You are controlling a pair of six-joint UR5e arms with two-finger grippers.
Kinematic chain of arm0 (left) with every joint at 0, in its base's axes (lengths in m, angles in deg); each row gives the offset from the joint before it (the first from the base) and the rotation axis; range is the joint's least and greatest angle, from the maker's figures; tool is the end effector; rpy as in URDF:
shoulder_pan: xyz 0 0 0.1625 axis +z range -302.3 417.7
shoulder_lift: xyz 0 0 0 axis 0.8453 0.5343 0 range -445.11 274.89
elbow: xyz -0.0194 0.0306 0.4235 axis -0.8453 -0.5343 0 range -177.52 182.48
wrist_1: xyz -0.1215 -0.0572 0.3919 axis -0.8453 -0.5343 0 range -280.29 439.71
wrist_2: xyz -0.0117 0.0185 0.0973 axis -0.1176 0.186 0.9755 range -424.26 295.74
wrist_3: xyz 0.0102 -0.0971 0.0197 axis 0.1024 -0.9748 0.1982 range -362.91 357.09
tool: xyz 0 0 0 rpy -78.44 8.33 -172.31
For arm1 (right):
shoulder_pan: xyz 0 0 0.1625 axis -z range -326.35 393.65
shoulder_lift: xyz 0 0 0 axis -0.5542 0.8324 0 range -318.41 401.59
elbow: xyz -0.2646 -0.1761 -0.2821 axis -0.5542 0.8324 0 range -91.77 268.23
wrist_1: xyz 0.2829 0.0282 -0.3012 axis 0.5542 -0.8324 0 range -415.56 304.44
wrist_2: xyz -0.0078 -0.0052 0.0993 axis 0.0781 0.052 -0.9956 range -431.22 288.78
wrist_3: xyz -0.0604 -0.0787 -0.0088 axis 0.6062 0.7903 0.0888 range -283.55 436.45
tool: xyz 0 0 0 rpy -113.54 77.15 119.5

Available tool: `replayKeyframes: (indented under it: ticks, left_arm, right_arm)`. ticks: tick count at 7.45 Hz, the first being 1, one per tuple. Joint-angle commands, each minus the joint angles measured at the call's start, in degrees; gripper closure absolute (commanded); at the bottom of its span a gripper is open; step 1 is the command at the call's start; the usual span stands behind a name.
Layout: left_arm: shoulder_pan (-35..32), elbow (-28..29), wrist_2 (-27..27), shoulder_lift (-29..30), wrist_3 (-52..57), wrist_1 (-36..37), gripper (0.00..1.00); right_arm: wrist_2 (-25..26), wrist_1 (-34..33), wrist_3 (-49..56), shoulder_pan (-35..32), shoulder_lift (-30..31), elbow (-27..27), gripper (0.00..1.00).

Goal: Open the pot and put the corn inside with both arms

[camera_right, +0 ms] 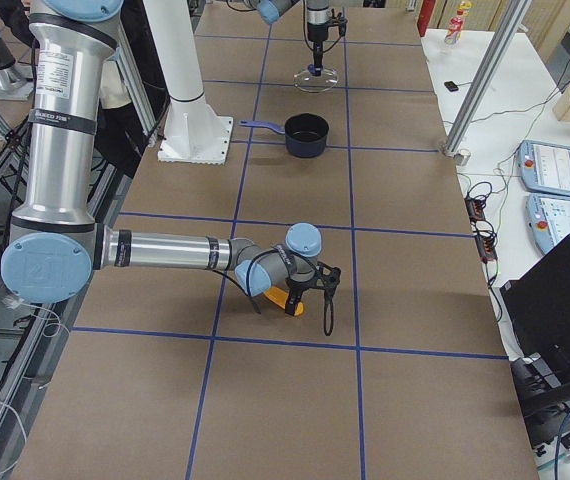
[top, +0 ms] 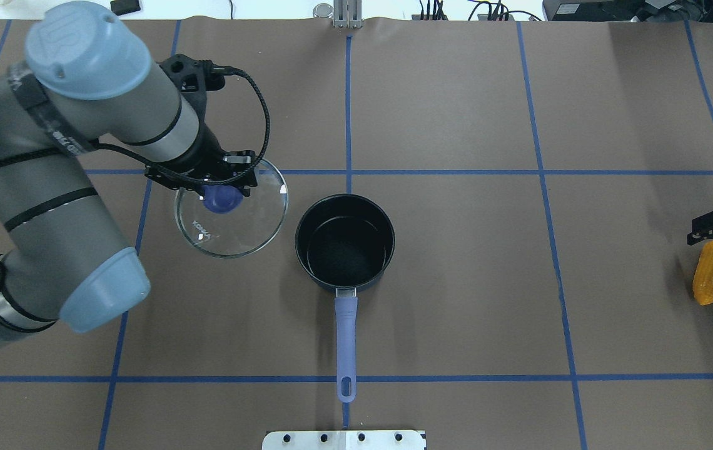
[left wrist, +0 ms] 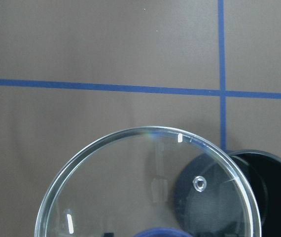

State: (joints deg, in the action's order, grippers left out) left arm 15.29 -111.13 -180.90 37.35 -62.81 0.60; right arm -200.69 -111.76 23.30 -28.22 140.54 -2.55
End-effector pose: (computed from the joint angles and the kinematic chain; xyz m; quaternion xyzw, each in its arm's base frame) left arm 0.3688 -0.4570 0.1878 0.0495 0.4272 -0.0085 0.9028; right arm -0.1482 -0.4257 0.6642 -0.0560 -0.3858 0.1257 0.9122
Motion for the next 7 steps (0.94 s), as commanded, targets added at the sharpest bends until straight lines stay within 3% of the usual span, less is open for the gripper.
replayKeyframes:
  ticks: [1,4,6,7]
  left_arm:
    - [-2.93,-3.37,-0.52,-7.29,6.53,-1.04,0.43]
    - [-5.13,-3.03,-2.96,-16.87,10.07,-11.47,0.44]
    - [-6.02,-2.77,-3.33,-18.04,11.3,-11.77,0.44]
    - [-6.19,-2.77,-3.24,-18.74,11.82,-11.86,0.44]
  right_arm:
    - [0.27,3.37,-3.78,2.27,0.72,-0.09,0.0]
    - [1.32,4.43,-3.89,2.9,1.59,-0.36,0.0]
    - [1.06,4.52,-3.8,2.82,1.68,-0.97,0.01]
    - [0.88,4.43,-3.8,2.81,1.77,-1.67,0.11]
